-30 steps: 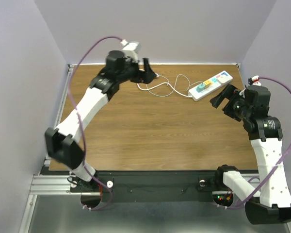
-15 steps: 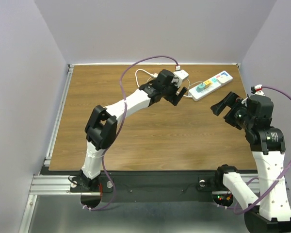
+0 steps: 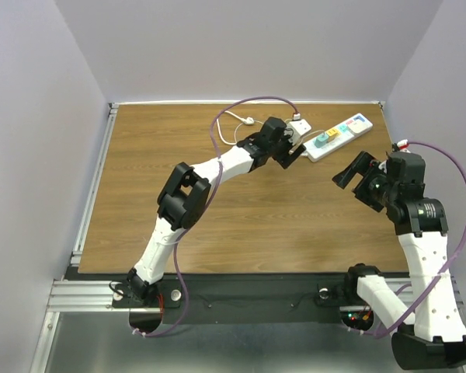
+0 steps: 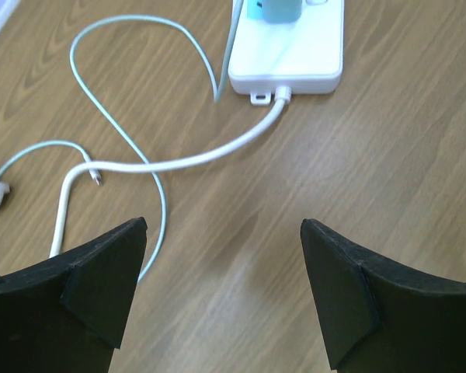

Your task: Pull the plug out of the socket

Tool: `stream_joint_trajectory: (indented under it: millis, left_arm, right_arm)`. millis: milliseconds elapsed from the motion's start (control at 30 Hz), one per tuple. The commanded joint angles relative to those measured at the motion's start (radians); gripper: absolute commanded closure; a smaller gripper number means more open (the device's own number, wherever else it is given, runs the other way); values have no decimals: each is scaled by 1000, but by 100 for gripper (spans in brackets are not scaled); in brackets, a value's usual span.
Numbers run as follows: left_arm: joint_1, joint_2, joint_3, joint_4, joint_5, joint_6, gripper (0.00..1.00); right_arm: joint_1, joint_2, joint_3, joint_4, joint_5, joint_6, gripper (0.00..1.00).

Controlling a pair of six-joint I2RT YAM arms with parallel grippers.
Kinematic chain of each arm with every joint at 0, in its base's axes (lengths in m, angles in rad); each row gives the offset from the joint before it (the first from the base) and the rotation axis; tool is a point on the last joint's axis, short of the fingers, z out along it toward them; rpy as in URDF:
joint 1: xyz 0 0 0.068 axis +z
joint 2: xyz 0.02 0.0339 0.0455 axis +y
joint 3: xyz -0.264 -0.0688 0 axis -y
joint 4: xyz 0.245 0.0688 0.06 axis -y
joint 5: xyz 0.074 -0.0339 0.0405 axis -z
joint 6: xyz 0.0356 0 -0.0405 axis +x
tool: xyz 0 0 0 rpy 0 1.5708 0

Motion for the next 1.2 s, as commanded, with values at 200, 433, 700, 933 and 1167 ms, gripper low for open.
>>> stream_joint_trajectory:
  millis: [200, 433, 700, 933, 1167]
  left_arm:
    - [14, 60, 133, 187, 45, 46, 5]
    - [28, 29, 108, 183, 60, -40, 12]
    - [81, -403, -278, 248, 66, -267, 22]
    - [84, -761, -539, 256, -30, -393, 22]
    - [93, -1100, -754, 252, -150, -455, 21]
  right_arm:
    - [3, 18, 6, 9, -5, -4, 0]
    - [1, 57, -31, 40, 41, 8, 0]
    - [1, 514, 237, 166, 324, 79, 0]
    - [-97, 862, 633, 186, 368, 174, 0]
    - [-195, 1189, 884, 77, 287, 220, 0]
